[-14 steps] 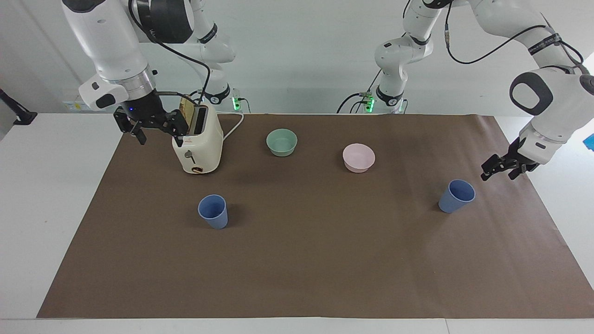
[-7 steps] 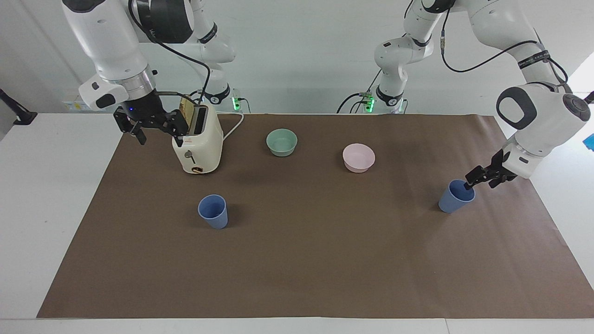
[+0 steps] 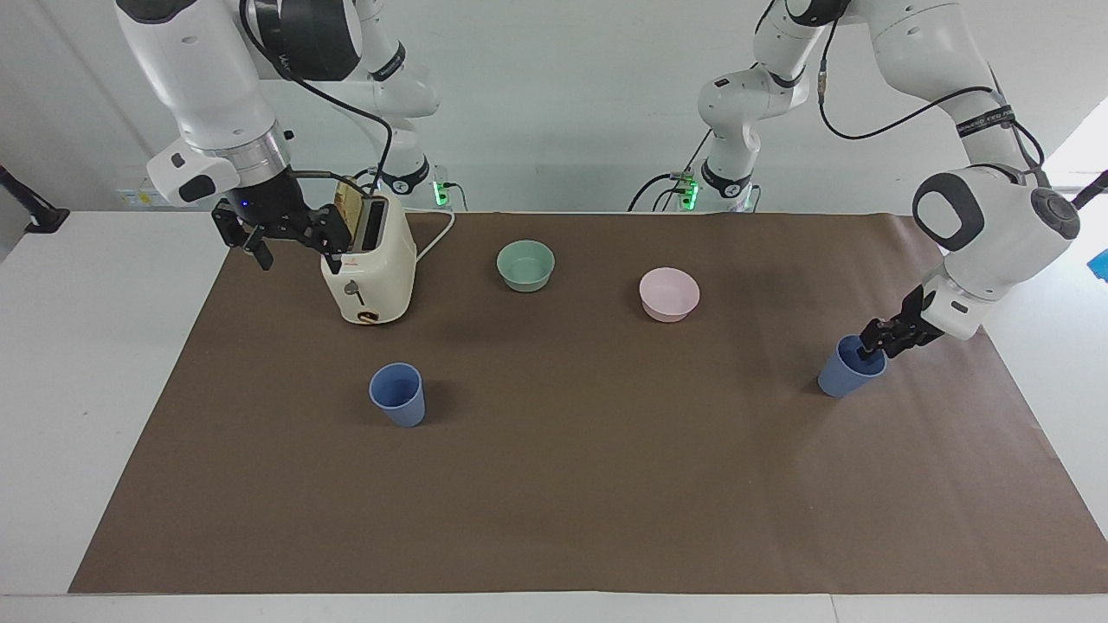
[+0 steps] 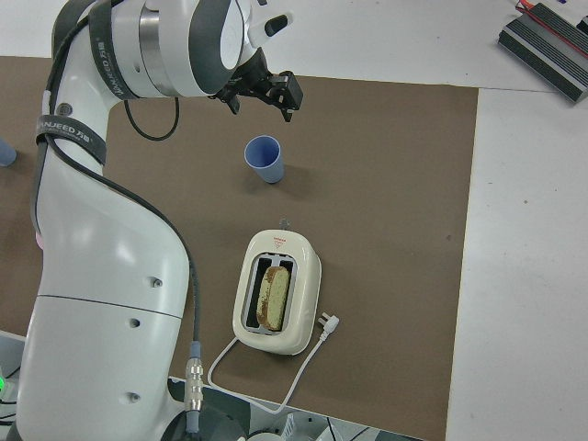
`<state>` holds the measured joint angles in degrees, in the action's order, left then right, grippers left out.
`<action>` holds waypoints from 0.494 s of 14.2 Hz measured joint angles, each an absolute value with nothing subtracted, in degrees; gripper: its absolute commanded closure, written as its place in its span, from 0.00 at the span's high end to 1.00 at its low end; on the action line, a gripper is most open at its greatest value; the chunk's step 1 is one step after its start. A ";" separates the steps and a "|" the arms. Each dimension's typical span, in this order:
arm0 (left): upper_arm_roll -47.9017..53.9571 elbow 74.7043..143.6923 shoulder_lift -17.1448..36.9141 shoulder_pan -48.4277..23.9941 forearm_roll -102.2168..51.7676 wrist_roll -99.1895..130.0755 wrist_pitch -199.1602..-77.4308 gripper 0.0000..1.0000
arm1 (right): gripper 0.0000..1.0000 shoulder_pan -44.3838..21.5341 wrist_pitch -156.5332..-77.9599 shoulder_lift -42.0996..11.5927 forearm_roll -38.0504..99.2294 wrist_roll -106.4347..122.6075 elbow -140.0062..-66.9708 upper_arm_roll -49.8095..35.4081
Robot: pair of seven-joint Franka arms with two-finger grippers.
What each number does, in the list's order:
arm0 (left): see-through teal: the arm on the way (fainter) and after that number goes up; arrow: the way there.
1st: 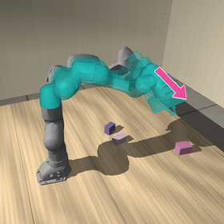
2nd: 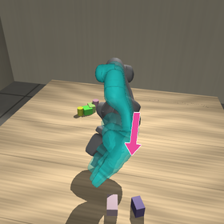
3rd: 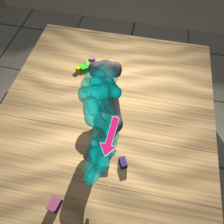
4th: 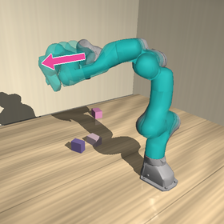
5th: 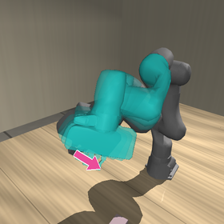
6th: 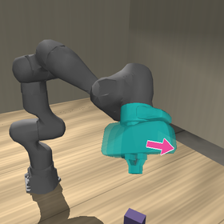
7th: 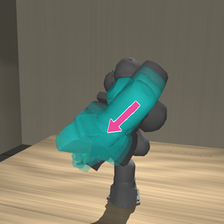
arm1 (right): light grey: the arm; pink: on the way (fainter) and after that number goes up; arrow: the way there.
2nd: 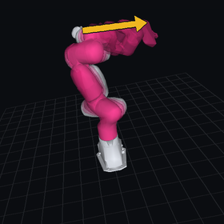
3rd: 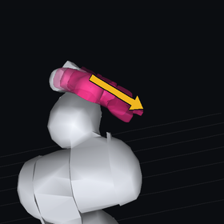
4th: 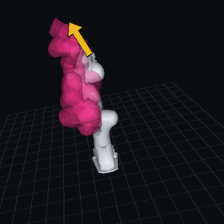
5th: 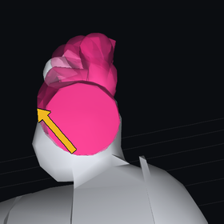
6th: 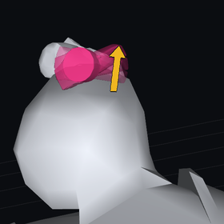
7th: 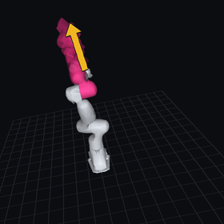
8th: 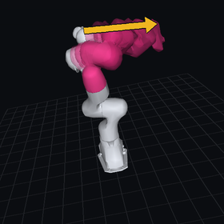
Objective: Stack blue cups with both arms
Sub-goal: 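Carry the blue cup with the left gripper toward the table center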
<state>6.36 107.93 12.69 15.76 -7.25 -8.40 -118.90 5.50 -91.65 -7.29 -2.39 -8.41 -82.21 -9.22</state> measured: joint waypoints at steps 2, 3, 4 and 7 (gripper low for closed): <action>6.31 107.86 12.68 15.76 -7.25 -8.41 -119.13 0.00 | 1.00 5.50 -91.65 -7.29 -2.39 -8.41 -82.21 -9.22; 6.30 107.67 12.68 15.76 -7.25 -8.41 -119.25 0.00 | 1.00 5.50 -91.65 -7.29 -2.39 -8.41 -82.21 -9.22; 6.30 107.36 12.69 15.76 -7.26 -8.42 -119.27 0.00 | 1.00 5.50 -91.65 -7.29 -2.39 -8.41 -82.21 -9.22; 6.46 105.08 12.70 15.67 -7.29 -8.23 -118.03 0.00 | 1.00 5.50 -91.65 -7.29 -2.39 -8.41 -82.21 -9.22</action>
<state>6.46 105.08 12.70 15.67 -7.29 -8.23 -118.03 5.50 -91.65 -7.29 -2.39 -8.41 -82.21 -9.22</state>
